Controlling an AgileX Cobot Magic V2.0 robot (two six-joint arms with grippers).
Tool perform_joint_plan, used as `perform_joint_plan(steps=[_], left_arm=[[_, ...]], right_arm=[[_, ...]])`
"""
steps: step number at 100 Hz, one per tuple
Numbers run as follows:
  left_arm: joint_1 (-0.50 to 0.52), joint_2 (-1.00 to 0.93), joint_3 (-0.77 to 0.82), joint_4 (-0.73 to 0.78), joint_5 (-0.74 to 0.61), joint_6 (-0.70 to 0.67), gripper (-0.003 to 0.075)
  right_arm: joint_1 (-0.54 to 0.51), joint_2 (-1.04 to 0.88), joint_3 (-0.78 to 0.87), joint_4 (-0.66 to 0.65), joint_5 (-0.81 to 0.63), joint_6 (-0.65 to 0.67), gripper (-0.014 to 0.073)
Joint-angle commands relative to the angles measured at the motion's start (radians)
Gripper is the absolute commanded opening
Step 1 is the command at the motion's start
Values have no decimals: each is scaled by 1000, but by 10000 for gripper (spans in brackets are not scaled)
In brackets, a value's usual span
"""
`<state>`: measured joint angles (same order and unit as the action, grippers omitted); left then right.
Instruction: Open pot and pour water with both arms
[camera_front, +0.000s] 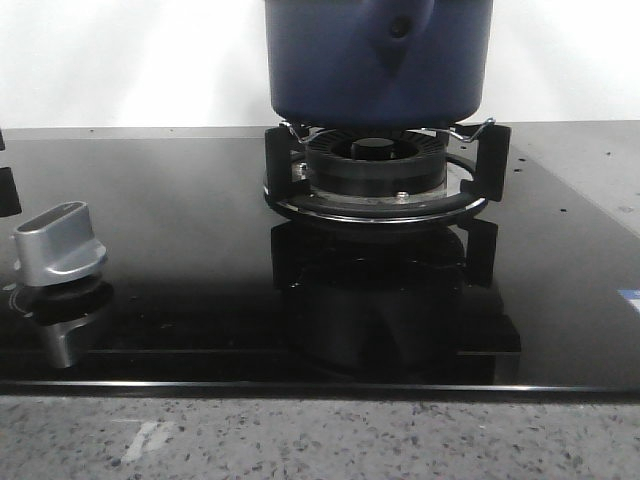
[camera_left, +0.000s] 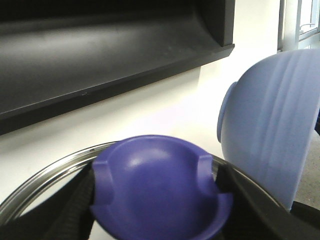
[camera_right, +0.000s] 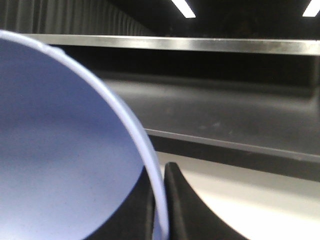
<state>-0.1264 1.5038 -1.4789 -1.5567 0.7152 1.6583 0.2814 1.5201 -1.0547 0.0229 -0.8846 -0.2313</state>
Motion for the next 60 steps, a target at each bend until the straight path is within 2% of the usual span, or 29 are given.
perform_joint_plan(steps=[1,60], left_arm=[[0,-51,-36,-88,4,-2,347],[0,-51,-36,-88,13,-2,347]], right_arm=[[-2,-47,-24,-6,-103,-2,-47],[-2,-53,-24,-6,-114,-2,-47]])
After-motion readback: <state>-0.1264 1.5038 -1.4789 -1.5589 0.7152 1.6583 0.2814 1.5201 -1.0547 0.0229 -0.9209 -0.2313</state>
